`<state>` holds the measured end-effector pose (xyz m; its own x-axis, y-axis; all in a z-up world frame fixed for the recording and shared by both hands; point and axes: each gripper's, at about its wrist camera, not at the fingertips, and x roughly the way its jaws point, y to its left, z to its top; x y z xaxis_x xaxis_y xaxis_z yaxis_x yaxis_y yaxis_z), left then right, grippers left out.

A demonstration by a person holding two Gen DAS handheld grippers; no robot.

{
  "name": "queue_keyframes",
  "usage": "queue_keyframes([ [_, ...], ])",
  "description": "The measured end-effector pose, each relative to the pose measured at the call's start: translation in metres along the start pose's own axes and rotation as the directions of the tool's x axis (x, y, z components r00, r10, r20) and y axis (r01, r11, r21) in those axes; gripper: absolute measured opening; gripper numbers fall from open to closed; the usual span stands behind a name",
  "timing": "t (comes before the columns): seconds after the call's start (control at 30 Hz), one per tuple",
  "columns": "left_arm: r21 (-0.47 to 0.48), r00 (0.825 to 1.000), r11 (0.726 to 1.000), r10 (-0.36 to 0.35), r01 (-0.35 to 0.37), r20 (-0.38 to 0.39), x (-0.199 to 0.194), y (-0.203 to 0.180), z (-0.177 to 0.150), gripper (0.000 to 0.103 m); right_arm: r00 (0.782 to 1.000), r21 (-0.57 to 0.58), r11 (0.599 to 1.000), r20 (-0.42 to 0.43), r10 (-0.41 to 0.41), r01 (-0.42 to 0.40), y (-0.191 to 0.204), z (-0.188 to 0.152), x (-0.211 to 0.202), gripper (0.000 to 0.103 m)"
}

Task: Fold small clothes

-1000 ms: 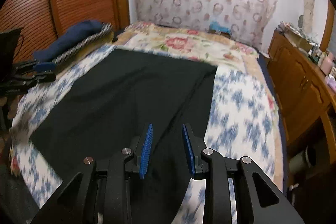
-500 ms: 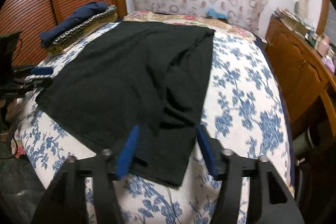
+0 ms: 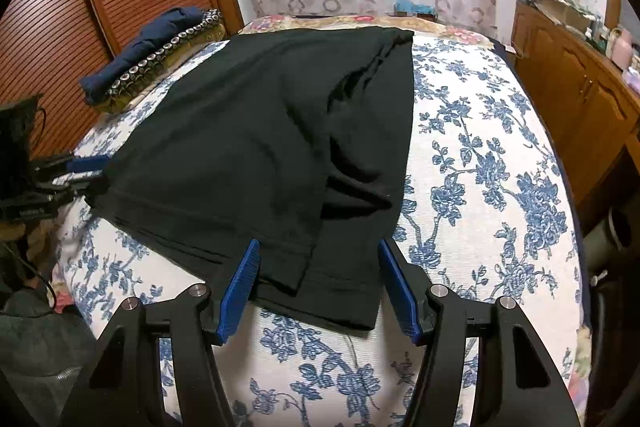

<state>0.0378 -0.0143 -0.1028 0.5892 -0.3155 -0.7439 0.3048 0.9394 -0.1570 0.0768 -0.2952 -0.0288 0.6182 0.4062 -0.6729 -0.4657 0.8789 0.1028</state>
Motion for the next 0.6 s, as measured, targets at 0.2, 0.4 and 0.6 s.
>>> queue_keyframes([
  [0.2, -0.001, 1.0, 1.0, -0.012, 0.012, -0.005, -0.002, 0.001, 0.0, 0.056, 0.999, -0.01, 0.999, 0.004, 0.038, -0.038, 0.015, 0.001, 0.014, 0.063],
  [0.4, 0.016, 1.0, 1.0, -0.006, 0.006, -0.015, -0.004, 0.0, -0.003, 0.048, 0.999, -0.079, 0.996, 0.013, -0.049, 0.05, 0.029, 0.0, 0.02, 0.039],
  [0.6, 0.035, 0.999, 0.999, -0.036, 0.038, -0.034, -0.004, -0.004, -0.001, 0.03, 1.0, -0.088, 0.996, 0.007, 0.009, -0.008, 0.028, 0.001, 0.021, 0.013],
])
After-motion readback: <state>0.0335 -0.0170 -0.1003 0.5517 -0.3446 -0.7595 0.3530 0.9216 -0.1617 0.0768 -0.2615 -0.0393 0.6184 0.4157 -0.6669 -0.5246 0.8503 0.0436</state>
